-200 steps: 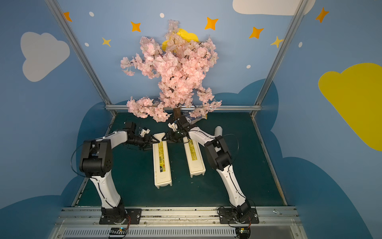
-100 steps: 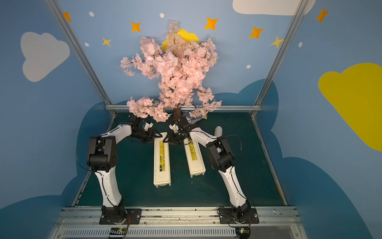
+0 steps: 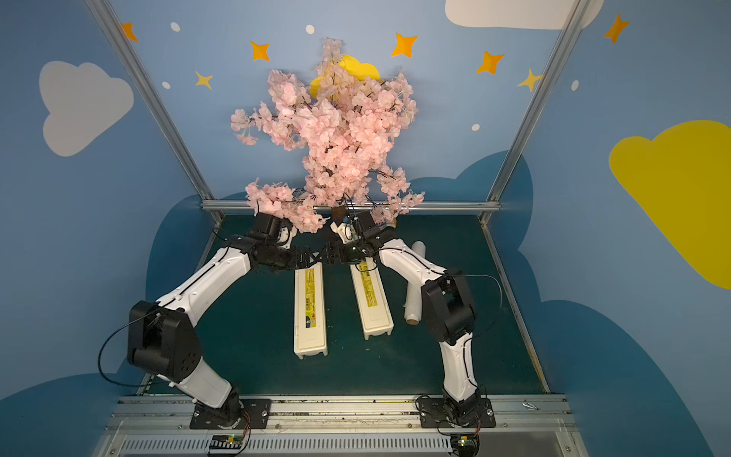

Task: Put plastic wrap rolls into dispensers
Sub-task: Open the lid of the plastic wrap cutting box.

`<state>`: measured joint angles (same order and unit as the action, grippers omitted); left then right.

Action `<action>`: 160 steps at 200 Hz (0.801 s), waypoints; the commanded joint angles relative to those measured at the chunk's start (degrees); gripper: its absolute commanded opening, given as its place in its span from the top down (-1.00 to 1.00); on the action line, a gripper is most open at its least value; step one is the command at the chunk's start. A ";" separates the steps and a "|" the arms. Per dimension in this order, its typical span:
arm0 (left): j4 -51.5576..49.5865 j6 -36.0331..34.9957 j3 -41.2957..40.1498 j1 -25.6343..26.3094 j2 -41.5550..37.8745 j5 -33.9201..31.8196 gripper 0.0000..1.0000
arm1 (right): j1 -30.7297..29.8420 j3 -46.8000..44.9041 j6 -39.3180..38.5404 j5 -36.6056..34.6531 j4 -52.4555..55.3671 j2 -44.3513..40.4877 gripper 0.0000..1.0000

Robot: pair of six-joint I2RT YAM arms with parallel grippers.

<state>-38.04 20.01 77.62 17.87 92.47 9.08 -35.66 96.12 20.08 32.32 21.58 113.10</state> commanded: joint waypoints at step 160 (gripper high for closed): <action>-11.03 17.91 -3.47 14.65 3.47 -18.53 -0.71 | 5.42 -14.15 -3.30 -2.80 -1.17 -9.74 -0.51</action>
<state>-44.88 36.88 72.29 31.90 94.91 -7.60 -30.11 81.60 16.23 28.25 21.06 103.24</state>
